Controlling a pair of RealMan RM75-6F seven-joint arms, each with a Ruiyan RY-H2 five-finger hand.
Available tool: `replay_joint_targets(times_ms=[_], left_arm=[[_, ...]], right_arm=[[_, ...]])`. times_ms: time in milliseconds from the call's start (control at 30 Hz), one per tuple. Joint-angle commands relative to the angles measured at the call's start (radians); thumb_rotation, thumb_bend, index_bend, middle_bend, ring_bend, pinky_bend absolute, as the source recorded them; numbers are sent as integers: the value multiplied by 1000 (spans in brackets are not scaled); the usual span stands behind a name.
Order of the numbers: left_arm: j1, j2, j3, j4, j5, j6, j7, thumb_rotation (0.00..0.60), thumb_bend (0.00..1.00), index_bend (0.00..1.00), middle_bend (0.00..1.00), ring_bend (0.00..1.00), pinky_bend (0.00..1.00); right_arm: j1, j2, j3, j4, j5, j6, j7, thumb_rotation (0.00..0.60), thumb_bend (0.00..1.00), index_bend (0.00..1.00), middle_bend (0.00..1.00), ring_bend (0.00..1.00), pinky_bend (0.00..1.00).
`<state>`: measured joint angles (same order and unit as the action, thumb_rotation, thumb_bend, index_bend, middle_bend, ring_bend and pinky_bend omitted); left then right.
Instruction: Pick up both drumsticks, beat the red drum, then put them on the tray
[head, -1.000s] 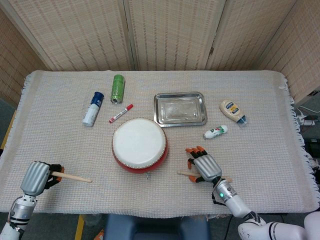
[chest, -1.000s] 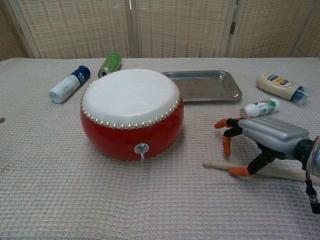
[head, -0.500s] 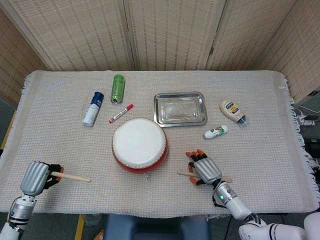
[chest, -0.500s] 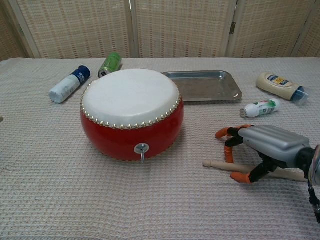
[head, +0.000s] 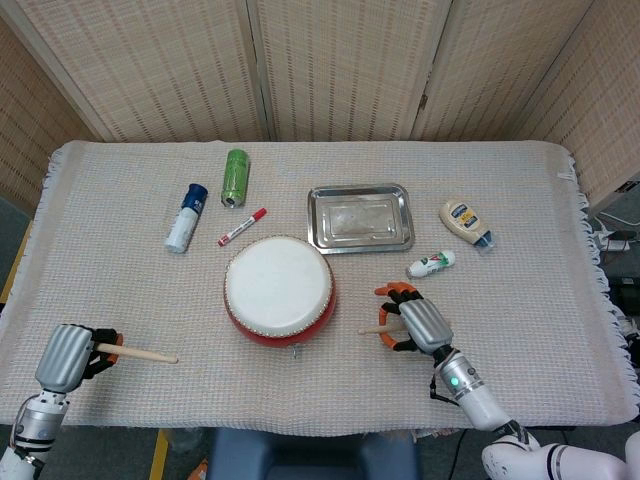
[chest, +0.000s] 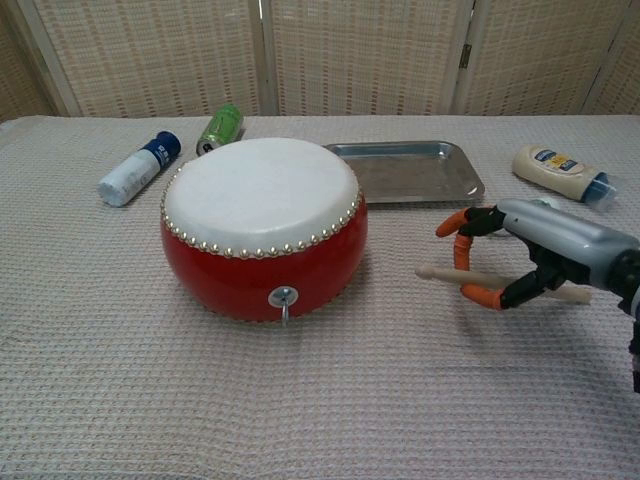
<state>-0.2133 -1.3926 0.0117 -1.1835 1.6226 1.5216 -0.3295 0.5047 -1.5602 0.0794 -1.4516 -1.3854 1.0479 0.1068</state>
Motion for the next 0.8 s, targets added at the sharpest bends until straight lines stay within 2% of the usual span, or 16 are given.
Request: replay_joint_targets(times_ms=[33,167,400,467,667,800], left_arm=[[1,2,-1,-3,1,1,2,600,563,952,1000,1000,1000],[2,4,-2,-11,0,1,5,600,564,952,1000,1000,1000],[6,9,-3,-19,-6,-2,10,600,563,952,1000,1000,1000],[6,10,-3,-21,-7,-4,11,600,564,951,1000,1000,1000],[4,12,-2,-27,-4,-10,16,600,562,951,1000,1000,1000],[1,13,-3,-31,-2,-13,20,600,562,950,1000,1000,1000]], right_arm=[[5,78,76,-42,-12,-1,328,600,410,690,191,0,110],[17,115,107,-20,-32,-49,712,600,410,704,226,31,118],[34,104,84,131,-140,-41,1275,600,410,708,268,85,146],[40,94,59,196,-181,-28,1394,600,410,698,268,86,148],[62,38,-1,368,-237,-2,1643,600,410,674,285,147,206],[80,-5,-40,466,-256,-14,1737,600,410,620,290,163,220]])
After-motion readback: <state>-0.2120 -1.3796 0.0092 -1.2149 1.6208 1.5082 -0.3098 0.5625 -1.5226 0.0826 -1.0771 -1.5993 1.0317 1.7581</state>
